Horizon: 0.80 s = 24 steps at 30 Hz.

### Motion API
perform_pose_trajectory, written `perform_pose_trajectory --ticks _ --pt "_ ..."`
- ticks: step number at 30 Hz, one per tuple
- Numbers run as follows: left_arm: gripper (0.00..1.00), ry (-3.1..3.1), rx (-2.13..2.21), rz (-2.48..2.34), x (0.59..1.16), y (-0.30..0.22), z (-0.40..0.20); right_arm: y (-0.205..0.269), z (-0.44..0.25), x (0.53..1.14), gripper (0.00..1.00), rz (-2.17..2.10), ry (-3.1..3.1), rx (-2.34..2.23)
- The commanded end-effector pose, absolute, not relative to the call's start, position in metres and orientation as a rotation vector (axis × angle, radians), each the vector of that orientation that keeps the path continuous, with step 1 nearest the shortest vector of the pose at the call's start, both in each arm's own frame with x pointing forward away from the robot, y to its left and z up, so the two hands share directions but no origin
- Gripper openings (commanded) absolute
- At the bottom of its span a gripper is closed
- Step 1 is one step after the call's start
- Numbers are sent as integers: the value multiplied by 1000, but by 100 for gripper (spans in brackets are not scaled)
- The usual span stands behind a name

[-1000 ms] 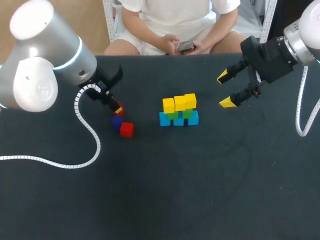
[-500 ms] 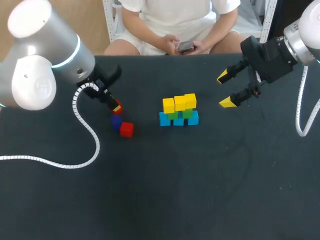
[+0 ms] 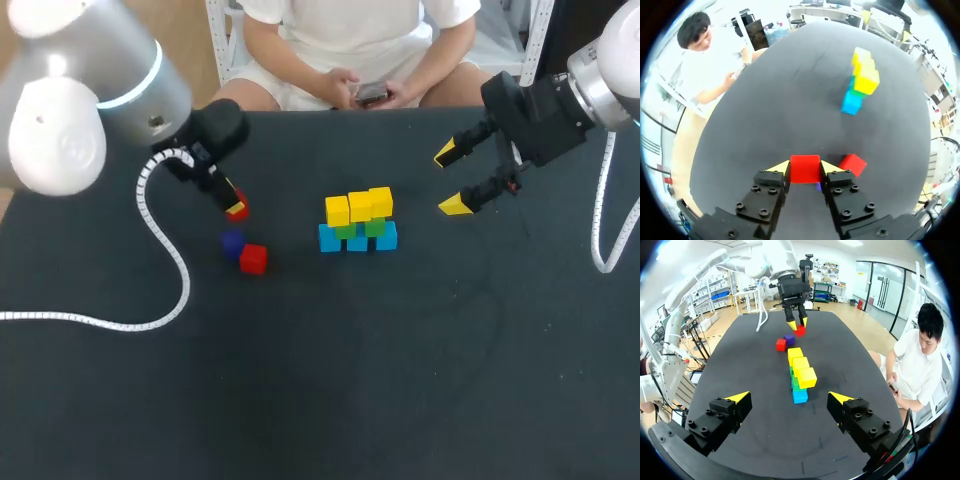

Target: Place the blue cubes, place green cubes on the blue cubes, place the yellow cubes on the green cubes, then place the red cubes on the yellow cubes, and place purple cube on the red cubes.

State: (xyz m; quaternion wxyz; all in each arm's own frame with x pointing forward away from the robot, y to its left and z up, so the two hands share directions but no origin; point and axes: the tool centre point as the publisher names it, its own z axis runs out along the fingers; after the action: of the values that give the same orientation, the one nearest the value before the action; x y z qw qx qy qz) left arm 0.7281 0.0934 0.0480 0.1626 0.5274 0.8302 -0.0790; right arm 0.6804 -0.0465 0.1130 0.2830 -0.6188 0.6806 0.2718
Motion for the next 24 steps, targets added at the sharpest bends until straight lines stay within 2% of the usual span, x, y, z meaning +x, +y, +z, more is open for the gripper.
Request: perform_pose_trajectory --ticks 1,17,24 --pt "0 2353 1522 -262 723 93 62 -47 113 679 100 725 1821 -1654" --pt "0 2276 1552 -280 669 65 101 -47 113 679 100 725 1821 -1654" --pt "0 2236 1553 -244 671 62 116 -47 113 679 100 725 1821 -1654"
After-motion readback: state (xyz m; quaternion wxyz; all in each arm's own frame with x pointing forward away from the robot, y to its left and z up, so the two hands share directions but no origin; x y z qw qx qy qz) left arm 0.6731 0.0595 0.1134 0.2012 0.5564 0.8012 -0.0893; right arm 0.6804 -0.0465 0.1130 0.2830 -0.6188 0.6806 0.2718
